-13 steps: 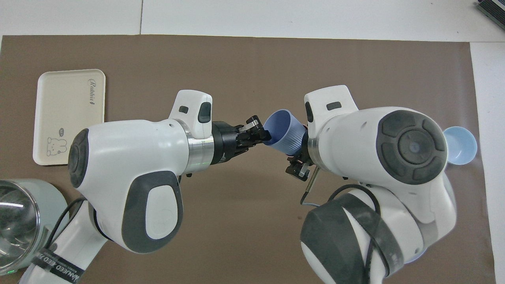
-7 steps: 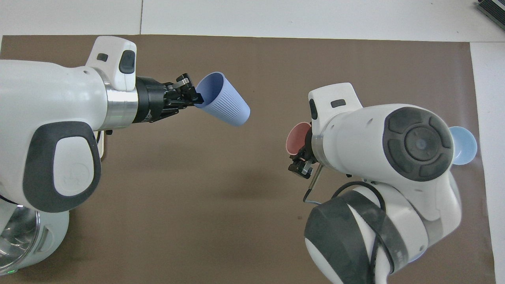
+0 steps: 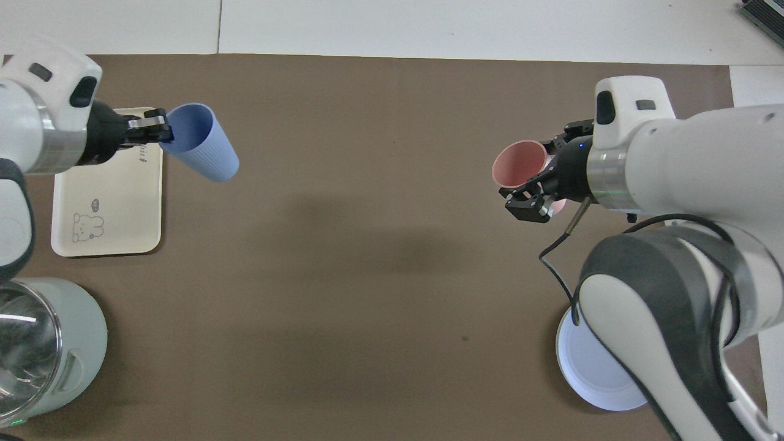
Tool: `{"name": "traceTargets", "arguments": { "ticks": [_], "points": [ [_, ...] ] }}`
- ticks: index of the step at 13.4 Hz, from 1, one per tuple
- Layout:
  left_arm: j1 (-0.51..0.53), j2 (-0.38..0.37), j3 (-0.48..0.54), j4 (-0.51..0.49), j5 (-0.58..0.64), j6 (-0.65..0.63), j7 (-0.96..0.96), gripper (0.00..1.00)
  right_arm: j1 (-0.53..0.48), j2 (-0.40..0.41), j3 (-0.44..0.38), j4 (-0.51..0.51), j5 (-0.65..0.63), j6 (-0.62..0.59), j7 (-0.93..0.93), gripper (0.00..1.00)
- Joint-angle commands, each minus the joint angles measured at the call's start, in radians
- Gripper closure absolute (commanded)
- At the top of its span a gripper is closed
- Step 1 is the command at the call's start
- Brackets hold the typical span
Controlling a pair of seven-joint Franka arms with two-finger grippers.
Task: Place cup on tray
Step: 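Place the blue cup on the tray while the right gripper lowers its cup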
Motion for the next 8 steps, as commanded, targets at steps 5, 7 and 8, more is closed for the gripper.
{"name": "traceTargets", "arguments": {
  "ticks": [5, 7, 8],
  "points": [
    [0.252, 0.018, -0.015, -0.137, 0.006, 0.275, 0.237, 1.00, -0.286, 0.066, 0.010, -0.142, 0.633, 0.048, -0.694, 1.00],
    [0.268, 0.073, -0.015, -0.173, -0.012, 0.407, 0.238, 1.00, -0.318, 0.124, 0.010, -0.159, 0.739, 0.051, -0.878, 1.00],
    [0.283, 0.110, -0.017, -0.174, -0.014, 0.455, 0.238, 1.00, -0.320, 0.147, 0.008, -0.159, 0.794, 0.056, -0.930, 1.00]
  ]
}}
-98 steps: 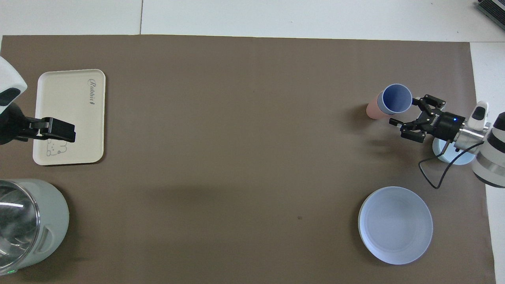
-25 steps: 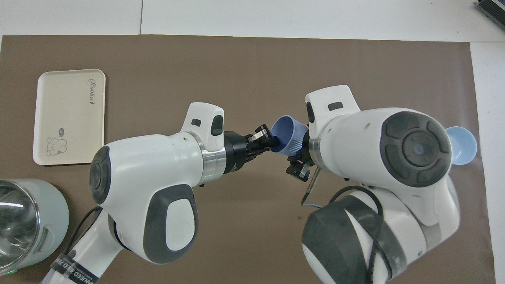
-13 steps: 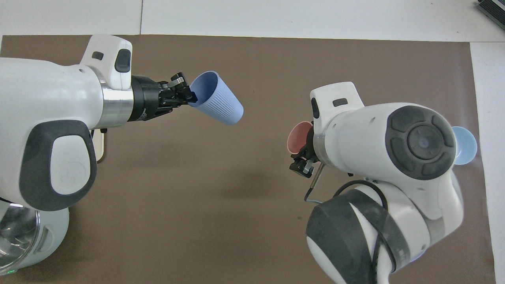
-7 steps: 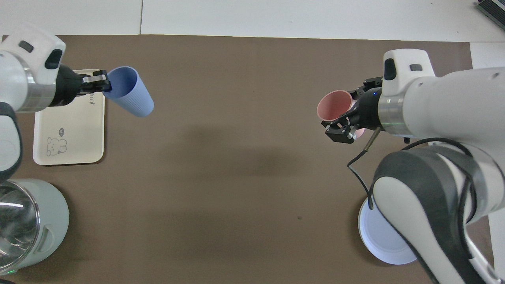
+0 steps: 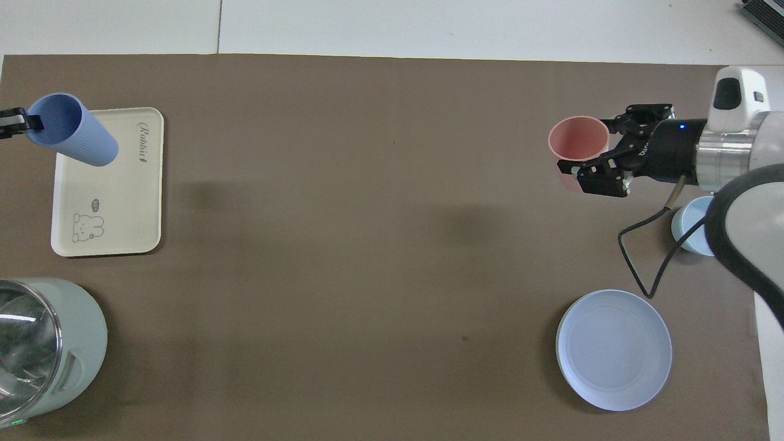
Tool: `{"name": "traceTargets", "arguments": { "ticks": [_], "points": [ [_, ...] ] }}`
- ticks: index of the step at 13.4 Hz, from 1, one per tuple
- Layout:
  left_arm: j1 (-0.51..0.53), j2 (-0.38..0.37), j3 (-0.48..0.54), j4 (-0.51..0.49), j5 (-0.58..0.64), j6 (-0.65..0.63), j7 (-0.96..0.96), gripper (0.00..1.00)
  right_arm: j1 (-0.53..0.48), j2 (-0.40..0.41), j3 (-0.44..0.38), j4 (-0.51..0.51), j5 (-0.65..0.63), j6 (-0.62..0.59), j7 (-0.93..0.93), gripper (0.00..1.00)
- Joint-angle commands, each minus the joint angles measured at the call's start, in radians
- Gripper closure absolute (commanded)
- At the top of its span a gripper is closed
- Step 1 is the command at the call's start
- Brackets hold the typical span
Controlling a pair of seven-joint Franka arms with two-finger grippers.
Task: Place cup on tray
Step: 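Place the blue cup on the tray while the right gripper lowers its cup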
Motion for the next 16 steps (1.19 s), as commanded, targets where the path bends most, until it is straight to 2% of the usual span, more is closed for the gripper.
{"name": "traceTargets", "arguments": {
  "ticks": [1, 3, 4, 7, 9, 16],
  "points": [
    [0.042, 0.069, -0.016, -0.021, -0.014, 0.131, 0.015, 1.00, -0.014, 0.069, 0.014, -0.004, 0.152, 0.021, -0.167, 1.00],
    [0.059, 0.104, -0.016, -0.022, -0.016, 0.160, 0.015, 1.00, -0.038, 0.129, 0.016, -0.004, 0.306, 0.005, -0.330, 1.00],
    [0.059, 0.127, -0.016, -0.022, -0.026, 0.189, 0.015, 1.00, -0.061, 0.152, 0.014, -0.004, 0.337, -0.030, -0.381, 1.00],
    [0.060, 0.170, -0.016, -0.025, -0.101, 0.243, 0.013, 1.00, -0.173, 0.288, 0.016, 0.036, 0.409, -0.201, -0.605, 1.00],
    [0.066, 0.181, -0.015, -0.027, -0.137, 0.242, 0.012, 1.00, -0.184, 0.296, 0.014, 0.036, 0.411, -0.213, -0.614, 1.00],
    [0.094, 0.205, -0.015, -0.036, -0.137, 0.248, 0.087, 1.00, -0.224, 0.301, 0.013, -0.016, 0.409, -0.241, -0.702, 1.00]
  ]
}}
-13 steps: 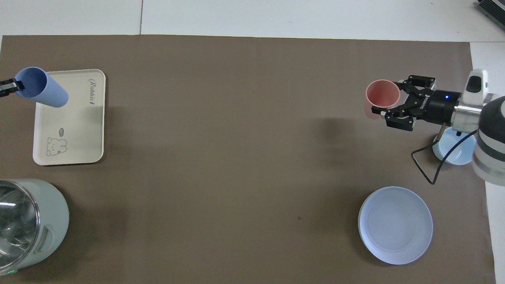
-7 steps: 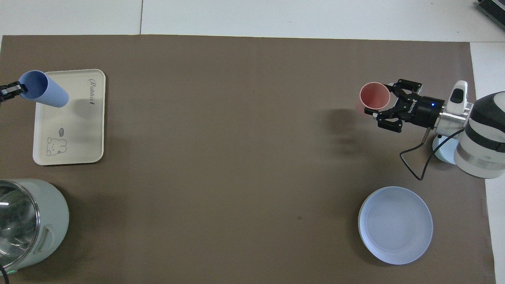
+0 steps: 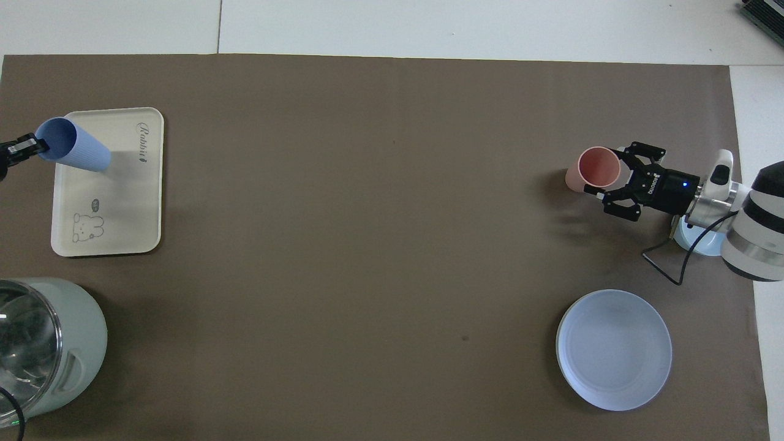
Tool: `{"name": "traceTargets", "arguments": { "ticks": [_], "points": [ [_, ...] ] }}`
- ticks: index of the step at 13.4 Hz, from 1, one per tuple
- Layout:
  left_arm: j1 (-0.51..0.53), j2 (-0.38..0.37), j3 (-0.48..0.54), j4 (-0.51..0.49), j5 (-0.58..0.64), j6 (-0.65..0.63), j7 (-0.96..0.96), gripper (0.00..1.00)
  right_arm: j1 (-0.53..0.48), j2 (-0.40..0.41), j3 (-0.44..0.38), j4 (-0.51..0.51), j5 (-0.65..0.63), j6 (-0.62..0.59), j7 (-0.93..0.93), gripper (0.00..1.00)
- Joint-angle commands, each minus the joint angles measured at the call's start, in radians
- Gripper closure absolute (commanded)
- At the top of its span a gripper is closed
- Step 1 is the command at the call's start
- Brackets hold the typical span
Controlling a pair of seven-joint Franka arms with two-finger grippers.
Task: Place cup on tray
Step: 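Place the blue cup on the tray while the right gripper lowers its cup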
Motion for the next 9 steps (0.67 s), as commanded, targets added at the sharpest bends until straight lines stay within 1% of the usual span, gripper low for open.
{"name": "traceTargets", "arguments": {
  "ticks": [1, 2, 3, 6, 9],
  "points": [
    [0.017, 0.011, -0.012, -0.018, -0.016, 0.030, 0.039, 1.00, -0.024, -0.001, 0.010, -0.013, 0.024, -0.017, -0.044, 1.00],
    [0.017, 0.014, -0.012, -0.018, -0.016, 0.034, 0.039, 1.00, -0.028, -0.003, 0.010, -0.013, 0.022, -0.021, -0.044, 0.78],
    [0.017, 0.015, -0.012, -0.023, -0.016, 0.047, 0.040, 1.00, -0.030, -0.004, 0.010, -0.016, 0.022, -0.023, -0.041, 0.01],
    [0.014, 0.020, -0.012, -0.040, -0.016, 0.071, 0.040, 1.00, -0.028, -0.015, 0.010, -0.013, 0.022, -0.033, -0.035, 0.00],
    [0.014, 0.032, -0.012, -0.028, -0.016, 0.082, 0.039, 1.00, -0.024, -0.062, 0.010, -0.015, 0.012, -0.033, 0.018, 0.00]
  ]
}}
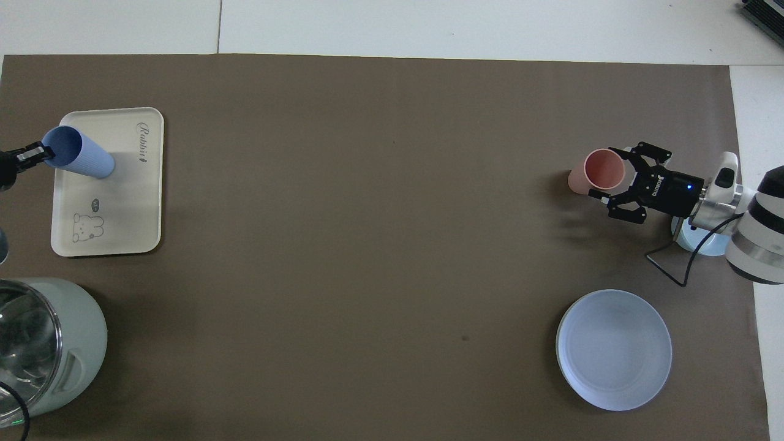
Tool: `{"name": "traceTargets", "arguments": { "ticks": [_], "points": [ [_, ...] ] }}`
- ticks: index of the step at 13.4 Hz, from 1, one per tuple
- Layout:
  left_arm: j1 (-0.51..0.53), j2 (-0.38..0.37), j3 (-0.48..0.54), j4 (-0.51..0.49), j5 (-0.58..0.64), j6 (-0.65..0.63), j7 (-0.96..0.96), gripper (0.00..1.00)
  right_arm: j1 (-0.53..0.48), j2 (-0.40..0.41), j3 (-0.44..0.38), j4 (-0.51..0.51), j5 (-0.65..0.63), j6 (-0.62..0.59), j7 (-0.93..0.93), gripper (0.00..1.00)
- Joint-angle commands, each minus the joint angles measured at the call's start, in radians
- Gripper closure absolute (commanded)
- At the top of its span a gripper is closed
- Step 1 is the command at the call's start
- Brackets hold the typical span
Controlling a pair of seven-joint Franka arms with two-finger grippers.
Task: Place cup on tray
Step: 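Release the pink cup with the right gripper and lift away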
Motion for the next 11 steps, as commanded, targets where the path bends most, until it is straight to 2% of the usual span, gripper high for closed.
{"name": "traceTargets", "arguments": {
  "ticks": [1, 5, 7, 8, 9, 11],
  "points": [
    [0.007, 0.007, -0.010, 0.000, -0.016, 0.034, 0.026, 1.00, -0.006, -0.084, 0.008, -0.015, -0.005, -0.010, 0.082, 0.00],
    [0.000, 0.010, -0.010, 0.013, -0.016, 0.032, 0.021, 0.87, -0.003, -0.248, 0.007, -0.004, -0.227, 0.000, 0.512, 0.00],
    [-0.002, 0.012, -0.010, 0.016, -0.018, 0.032, 0.018, 0.76, -0.001, -0.319, 0.008, 0.008, -0.432, 0.001, 0.712, 0.00],
    [-0.002, 0.012, -0.010, 0.019, -0.016, 0.034, 0.018, 0.67, 0.013, -0.347, 0.011, 0.014, -0.562, 0.019, 0.789, 0.00],
    [-0.002, 0.014, -0.010, 0.022, -0.016, 0.034, 0.018, 0.65, 0.039, -0.377, 0.013, 0.014, -0.676, 0.056, 0.871, 0.00],
    [-0.002, 0.015, -0.010, 0.032, -0.018, 0.032, 0.015, 0.51, 0.103, -0.413, 0.016, 0.014, -0.869, 0.085, 1.072, 0.00]
  ]
}}
